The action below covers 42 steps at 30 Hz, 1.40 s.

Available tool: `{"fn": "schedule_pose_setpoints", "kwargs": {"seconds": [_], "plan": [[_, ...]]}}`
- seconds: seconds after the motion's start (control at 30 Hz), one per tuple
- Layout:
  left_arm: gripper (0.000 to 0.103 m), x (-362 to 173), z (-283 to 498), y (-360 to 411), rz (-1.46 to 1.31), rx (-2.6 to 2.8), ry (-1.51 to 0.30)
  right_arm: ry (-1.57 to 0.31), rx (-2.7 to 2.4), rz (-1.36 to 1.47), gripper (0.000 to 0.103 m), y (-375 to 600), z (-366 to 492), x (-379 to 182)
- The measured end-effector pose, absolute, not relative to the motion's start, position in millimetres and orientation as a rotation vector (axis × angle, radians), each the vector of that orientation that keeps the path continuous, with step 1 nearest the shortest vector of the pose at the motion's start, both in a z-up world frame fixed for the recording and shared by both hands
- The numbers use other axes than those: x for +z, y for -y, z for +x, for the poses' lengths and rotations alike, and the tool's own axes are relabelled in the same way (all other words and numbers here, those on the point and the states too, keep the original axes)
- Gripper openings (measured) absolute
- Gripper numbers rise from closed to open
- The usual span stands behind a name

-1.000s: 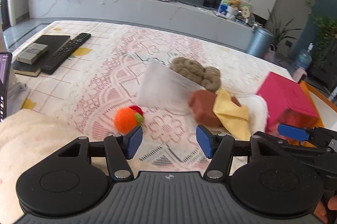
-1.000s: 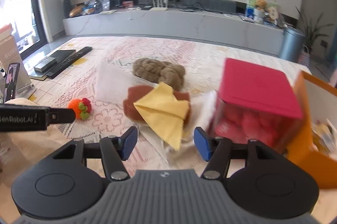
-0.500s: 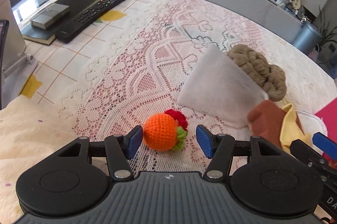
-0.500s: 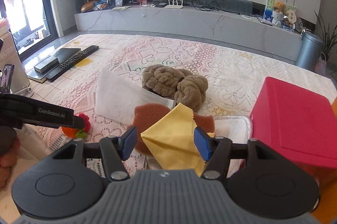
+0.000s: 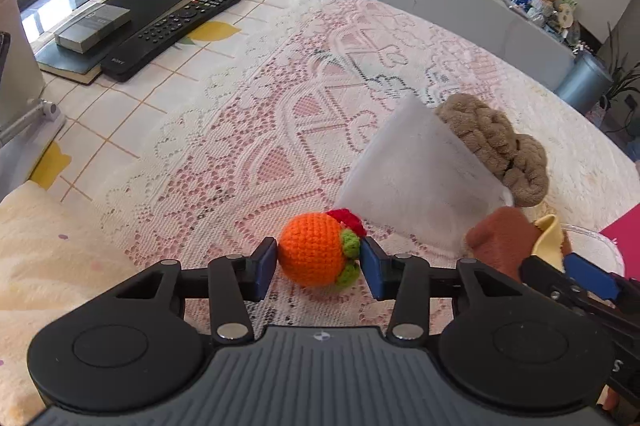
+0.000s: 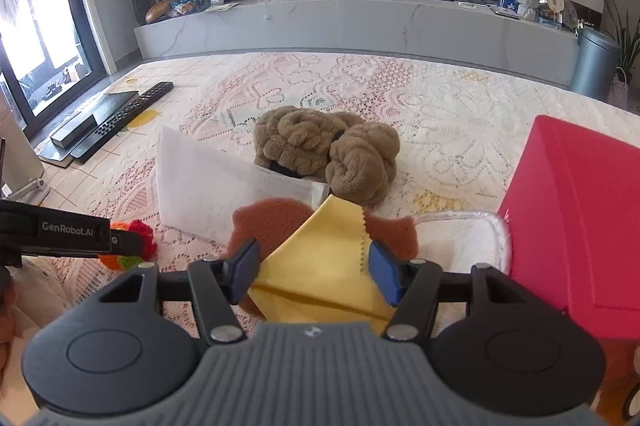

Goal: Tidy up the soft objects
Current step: 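Grasp the orange crocheted ball with the left tool while the right tool grasps the yellow cloth, then carry the crocheted ball and yellow cloth over the orange box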

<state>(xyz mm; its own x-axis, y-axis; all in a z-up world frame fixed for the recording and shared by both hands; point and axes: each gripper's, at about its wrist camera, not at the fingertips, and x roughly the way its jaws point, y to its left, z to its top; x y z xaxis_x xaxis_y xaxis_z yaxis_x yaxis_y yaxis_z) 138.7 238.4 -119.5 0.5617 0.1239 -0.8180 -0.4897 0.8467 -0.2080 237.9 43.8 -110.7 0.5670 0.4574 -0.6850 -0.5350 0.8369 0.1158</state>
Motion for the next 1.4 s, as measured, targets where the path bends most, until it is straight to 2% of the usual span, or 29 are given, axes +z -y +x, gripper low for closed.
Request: {"fn": "schedule_pose_setpoints", "kwargs": {"seconds": [0.03,0.27,0.33,0.43,1.0,1.4], "plan": [[0.051,-118,138,-238,-0.450,0.358,-0.895,-0.770,0.580,-0.116,0.051,-44,237,-111],[0.051,-111,136,-228,-0.449,0.257,-0.833,-0.740,0.567,-0.158,0.026,-47,231,-114],[0.051,-110,136,-227,-0.450,0.242,-0.824,-0.727,0.582,-0.176,0.010,-49,229,-114],[0.051,-110,135,-226,-0.455,0.227,-0.816,-0.720,0.584,-0.179,0.002,-50,227,-113],[0.051,-88,107,-197,-0.426,0.079,-0.717,-0.657,0.616,-0.079,0.000,-23,175,-70],[0.051,-51,72,-155,-0.408,0.015,-0.620,-0.591,0.541,0.049,0.000,42,141,-31]]}}
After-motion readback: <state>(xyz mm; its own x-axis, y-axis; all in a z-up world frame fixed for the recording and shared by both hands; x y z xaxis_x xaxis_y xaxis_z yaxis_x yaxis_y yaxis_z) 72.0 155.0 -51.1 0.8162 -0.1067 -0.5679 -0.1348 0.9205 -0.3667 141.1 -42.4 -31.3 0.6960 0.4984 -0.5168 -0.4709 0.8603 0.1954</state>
